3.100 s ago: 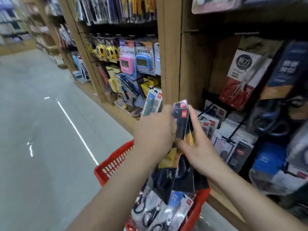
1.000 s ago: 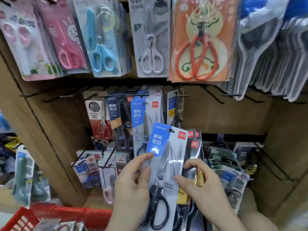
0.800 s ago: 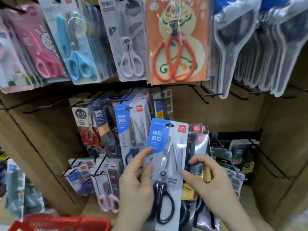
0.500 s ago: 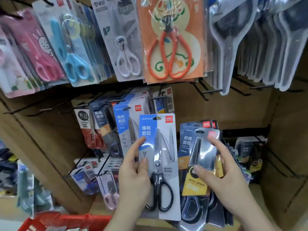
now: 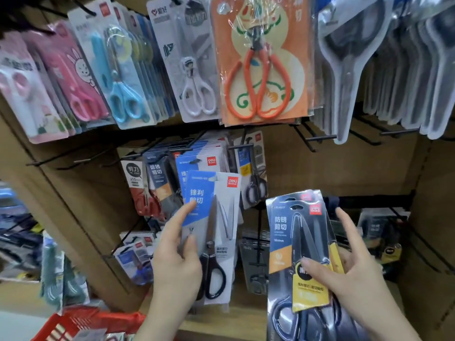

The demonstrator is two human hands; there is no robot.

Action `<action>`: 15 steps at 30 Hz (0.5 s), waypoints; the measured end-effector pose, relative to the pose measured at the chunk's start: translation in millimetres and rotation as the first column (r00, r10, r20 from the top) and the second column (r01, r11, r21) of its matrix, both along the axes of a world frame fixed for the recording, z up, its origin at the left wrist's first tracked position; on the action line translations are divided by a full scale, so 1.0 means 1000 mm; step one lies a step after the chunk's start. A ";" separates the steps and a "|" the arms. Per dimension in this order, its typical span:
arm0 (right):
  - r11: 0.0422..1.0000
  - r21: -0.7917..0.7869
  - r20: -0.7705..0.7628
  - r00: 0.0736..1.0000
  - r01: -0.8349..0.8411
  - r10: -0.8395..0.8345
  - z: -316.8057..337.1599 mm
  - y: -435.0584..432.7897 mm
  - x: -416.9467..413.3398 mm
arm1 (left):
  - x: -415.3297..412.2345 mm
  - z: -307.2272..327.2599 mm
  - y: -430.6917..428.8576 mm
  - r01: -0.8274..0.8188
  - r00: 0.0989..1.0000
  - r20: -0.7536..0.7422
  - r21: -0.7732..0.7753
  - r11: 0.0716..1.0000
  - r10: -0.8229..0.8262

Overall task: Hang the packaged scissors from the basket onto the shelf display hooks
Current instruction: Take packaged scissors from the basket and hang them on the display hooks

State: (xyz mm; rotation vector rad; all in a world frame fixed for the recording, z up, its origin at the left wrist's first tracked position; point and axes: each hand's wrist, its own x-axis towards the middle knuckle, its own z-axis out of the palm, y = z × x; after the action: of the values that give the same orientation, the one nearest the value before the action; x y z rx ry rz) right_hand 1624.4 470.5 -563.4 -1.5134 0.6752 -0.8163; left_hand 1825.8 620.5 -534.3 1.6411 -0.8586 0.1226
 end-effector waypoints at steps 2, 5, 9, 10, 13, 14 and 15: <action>0.998 0.044 0.046 0.998 -0.037 0.035 -0.002 0.002 0.005 | 0.022 -0.005 0.004 -0.085 0.986 -0.149 -0.081 0.993 0.072; 0.995 0.068 0.062 0.996 -0.071 0.067 -0.007 0.004 0.013 | 0.045 -0.001 0.014 -0.135 0.969 -0.228 -0.181 0.974 0.092; 0.991 0.101 0.076 0.994 -0.091 0.083 -0.011 0.011 0.026 | 0.056 0.001 0.012 -0.027 0.957 -0.286 -0.210 0.977 -0.035; 0.991 0.102 0.083 0.993 -0.091 0.083 -0.011 0.013 0.030 | 0.059 0.001 0.007 -0.015 0.957 -0.289 -0.176 0.984 -0.037; 0.989 0.096 0.098 0.990 -0.110 0.100 -0.012 0.017 0.039 | 0.062 0.003 -0.009 0.008 0.970 -0.239 -0.118 0.993 -0.036; 0.989 0.092 0.090 0.990 -0.116 0.108 -0.013 0.017 0.041 | 0.061 0.005 -0.012 0.011 0.974 -0.223 -0.109 0.994 -0.036; 0.988 0.094 0.087 0.990 -0.119 0.111 -0.013 0.017 0.042 | 0.060 0.005 -0.014 0.006 0.978 -0.208 -0.090 0.996 -0.025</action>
State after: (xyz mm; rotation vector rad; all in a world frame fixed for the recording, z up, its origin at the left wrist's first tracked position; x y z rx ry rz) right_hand 1666.9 487.6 -576.0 -1.4083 0.5543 -0.7422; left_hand 1886.2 606.8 -528.9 1.5326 -0.6956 -0.0221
